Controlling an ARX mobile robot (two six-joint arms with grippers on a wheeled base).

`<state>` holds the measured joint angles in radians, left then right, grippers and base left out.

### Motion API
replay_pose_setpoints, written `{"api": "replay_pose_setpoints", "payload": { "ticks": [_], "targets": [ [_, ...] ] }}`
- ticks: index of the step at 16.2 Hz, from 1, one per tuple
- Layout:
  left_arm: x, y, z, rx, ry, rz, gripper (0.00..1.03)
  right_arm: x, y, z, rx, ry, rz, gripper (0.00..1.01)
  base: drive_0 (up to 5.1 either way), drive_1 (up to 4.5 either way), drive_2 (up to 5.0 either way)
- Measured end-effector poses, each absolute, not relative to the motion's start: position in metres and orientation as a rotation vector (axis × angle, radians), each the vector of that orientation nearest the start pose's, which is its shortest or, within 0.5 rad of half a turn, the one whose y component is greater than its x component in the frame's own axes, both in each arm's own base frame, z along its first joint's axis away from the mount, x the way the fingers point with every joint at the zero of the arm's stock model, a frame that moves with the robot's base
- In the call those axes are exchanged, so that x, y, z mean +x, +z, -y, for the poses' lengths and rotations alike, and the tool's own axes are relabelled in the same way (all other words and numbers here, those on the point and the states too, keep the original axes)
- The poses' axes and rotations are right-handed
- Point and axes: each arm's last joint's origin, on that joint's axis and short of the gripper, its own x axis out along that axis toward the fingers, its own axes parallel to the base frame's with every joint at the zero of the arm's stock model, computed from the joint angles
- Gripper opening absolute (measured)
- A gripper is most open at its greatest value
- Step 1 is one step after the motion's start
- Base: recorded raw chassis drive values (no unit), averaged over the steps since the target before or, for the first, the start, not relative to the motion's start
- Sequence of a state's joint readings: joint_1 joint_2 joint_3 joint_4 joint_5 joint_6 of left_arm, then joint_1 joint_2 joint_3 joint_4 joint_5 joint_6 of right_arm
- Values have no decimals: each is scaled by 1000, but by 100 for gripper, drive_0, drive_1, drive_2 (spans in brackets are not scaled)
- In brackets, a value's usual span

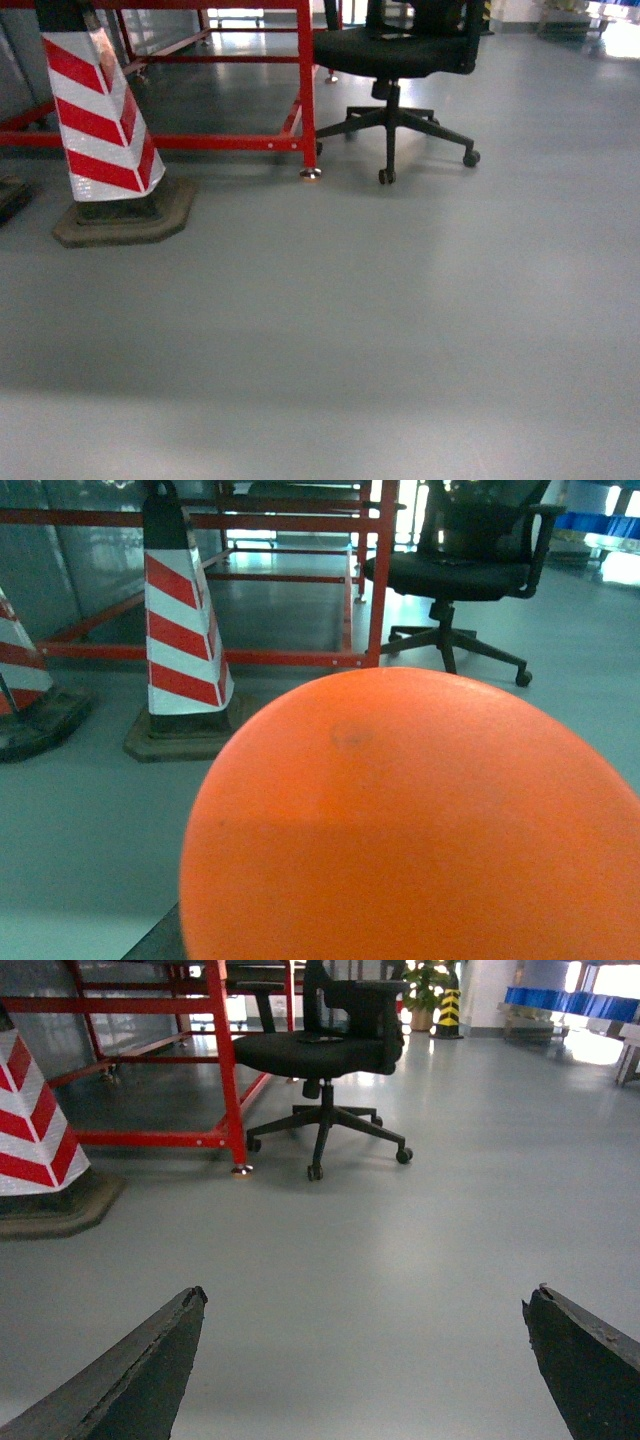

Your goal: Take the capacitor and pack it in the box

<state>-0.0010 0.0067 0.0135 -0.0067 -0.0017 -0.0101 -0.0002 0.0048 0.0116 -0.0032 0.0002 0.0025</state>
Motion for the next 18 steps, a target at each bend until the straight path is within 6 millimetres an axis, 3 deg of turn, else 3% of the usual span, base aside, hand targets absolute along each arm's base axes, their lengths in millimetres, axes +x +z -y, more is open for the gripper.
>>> {"api": "replay_pose_setpoints", "payload": {
  "ticks": [18],
  "targets": [
    [97,167,0,-10,0,1,44,97,167,0,2,0,1,98,-493,243,243]
  ]
}}
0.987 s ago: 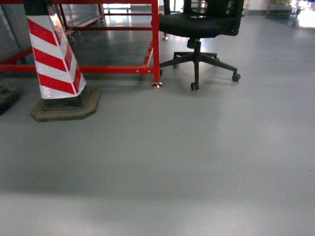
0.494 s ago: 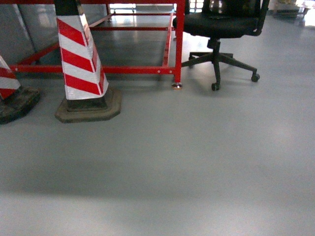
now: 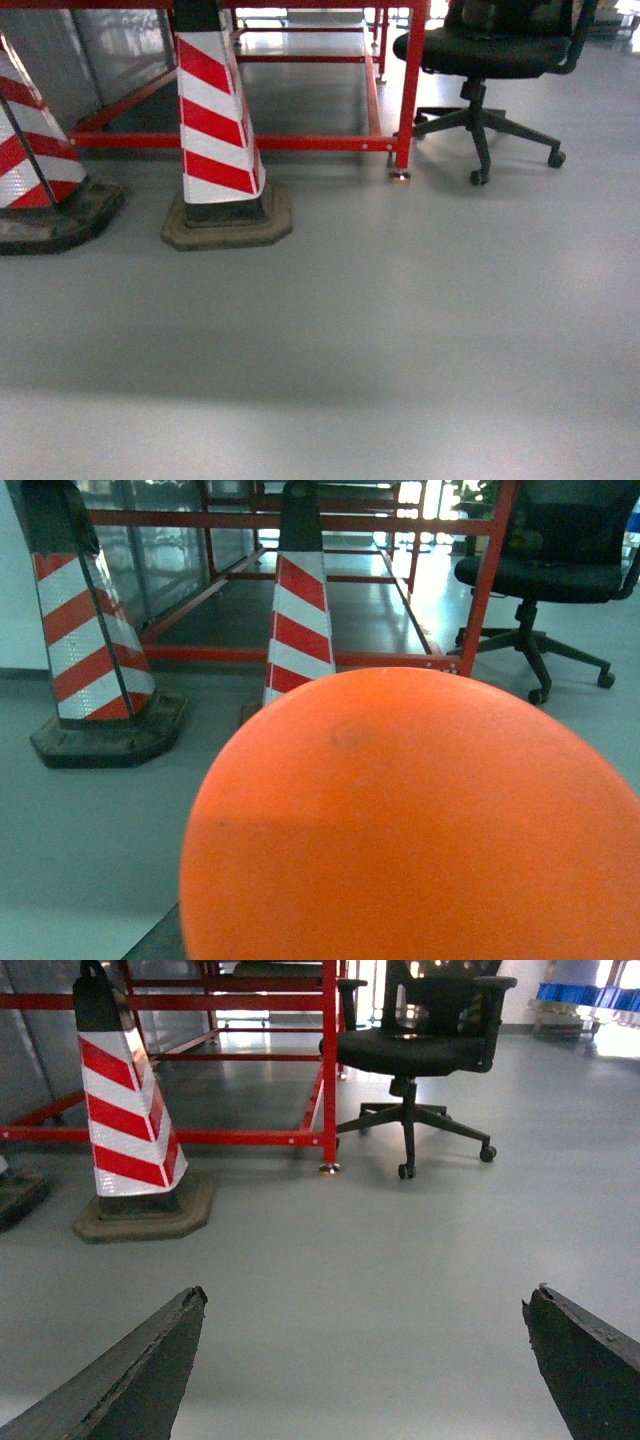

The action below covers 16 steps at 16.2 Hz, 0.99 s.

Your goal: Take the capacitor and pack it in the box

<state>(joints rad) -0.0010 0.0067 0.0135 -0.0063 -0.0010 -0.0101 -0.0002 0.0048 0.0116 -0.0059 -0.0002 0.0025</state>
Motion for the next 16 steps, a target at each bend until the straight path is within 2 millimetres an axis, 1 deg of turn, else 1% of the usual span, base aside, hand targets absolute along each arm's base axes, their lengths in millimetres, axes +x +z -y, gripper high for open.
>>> {"api": "replay_pose_setpoints", "payload": {
  "ticks": [16],
  "targets": [
    [97,167,0,-10,2,1,44,97,166,0,2,1,-2,98,-493,243,243]
  ]
}}
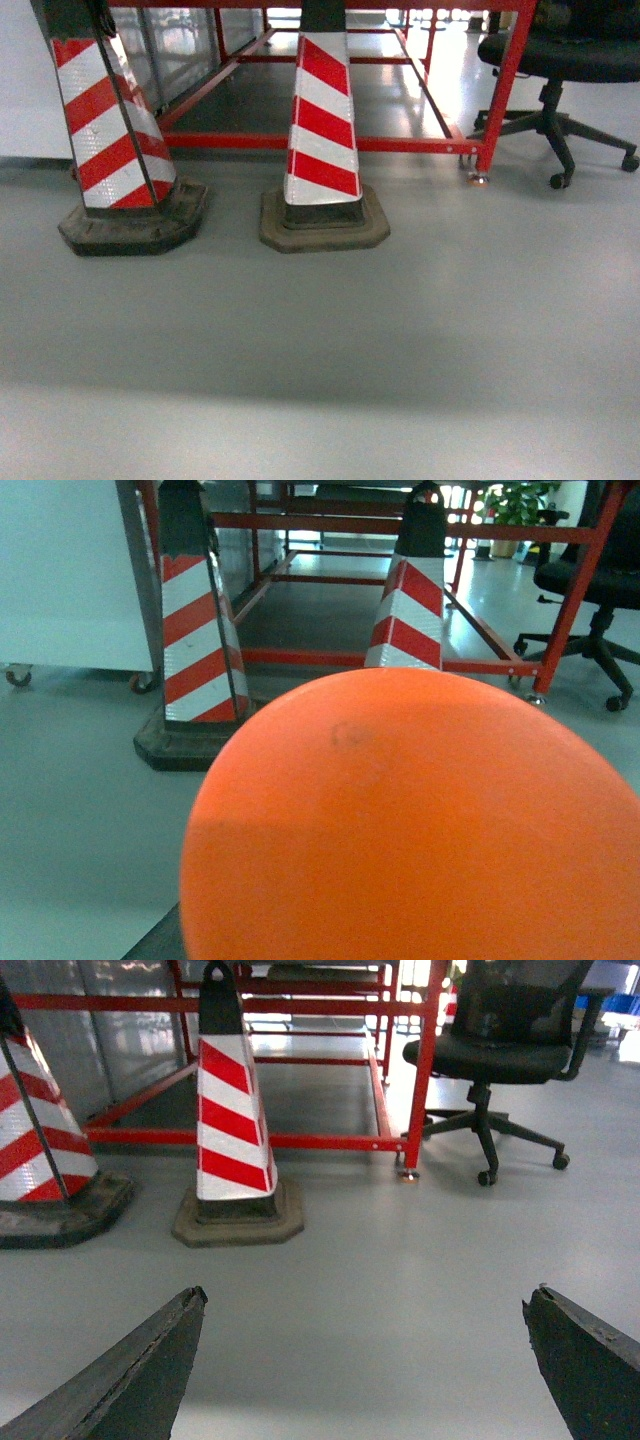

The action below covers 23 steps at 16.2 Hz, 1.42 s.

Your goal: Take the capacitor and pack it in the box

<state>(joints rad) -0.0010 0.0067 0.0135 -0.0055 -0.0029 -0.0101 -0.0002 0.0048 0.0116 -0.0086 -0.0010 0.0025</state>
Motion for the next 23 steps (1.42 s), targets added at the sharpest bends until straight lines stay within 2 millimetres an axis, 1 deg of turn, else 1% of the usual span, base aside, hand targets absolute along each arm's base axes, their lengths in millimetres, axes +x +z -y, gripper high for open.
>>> {"api": "replay_pose_setpoints", "payload": {
  "ticks": [15,23],
  "targets": [
    [97,167,0,-10,1,1,44,97,167,0,2,2,2,98,-493,243,243],
    [97,167,0,-10,2,1,44,97,167,0,2,2,6,98,9,388,-370]
  ]
}}
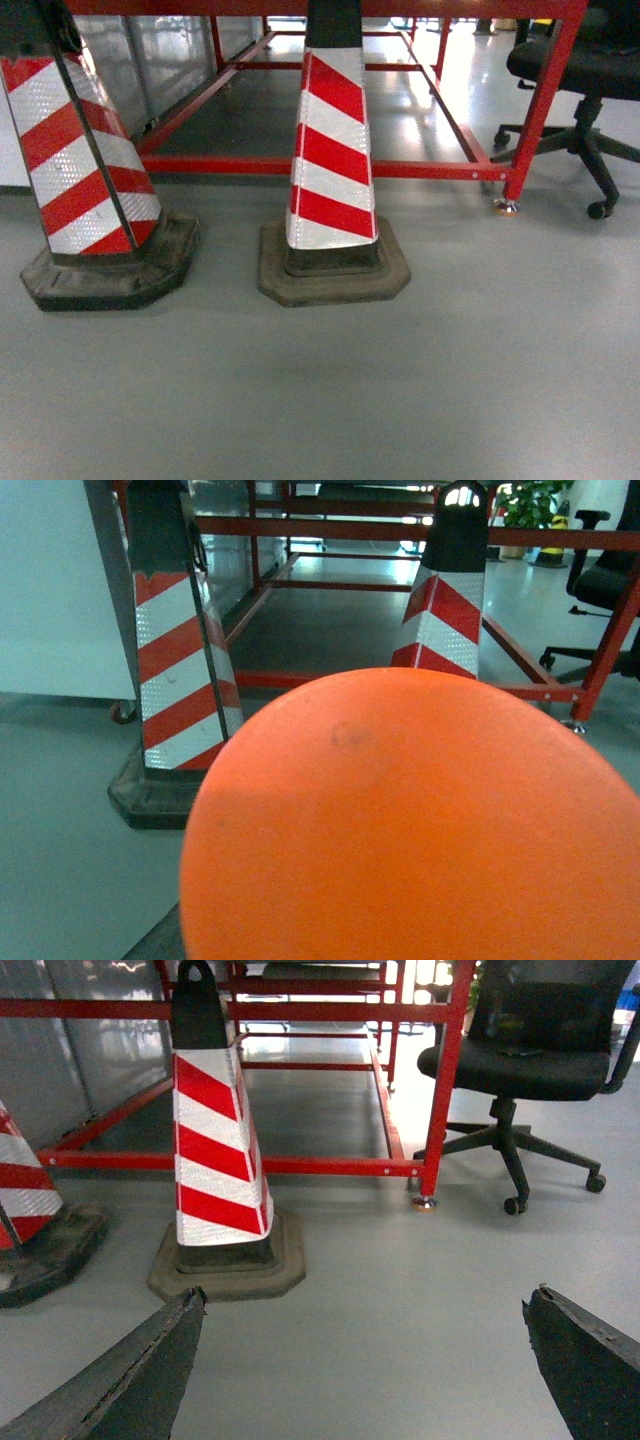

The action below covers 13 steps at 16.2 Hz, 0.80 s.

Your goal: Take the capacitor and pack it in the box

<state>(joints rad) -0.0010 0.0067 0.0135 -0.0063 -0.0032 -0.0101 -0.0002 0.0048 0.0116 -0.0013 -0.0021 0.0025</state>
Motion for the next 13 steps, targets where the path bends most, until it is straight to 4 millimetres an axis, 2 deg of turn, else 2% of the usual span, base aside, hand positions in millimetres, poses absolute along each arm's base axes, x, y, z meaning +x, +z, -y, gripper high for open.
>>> {"api": "replay_pose_setpoints", "payload": {
  "ticks": [13],
  "targets": [
    [97,167,0,-10,1,2,44,97,167,0,2,0,2,98,-6,372,-385]
  ]
}}
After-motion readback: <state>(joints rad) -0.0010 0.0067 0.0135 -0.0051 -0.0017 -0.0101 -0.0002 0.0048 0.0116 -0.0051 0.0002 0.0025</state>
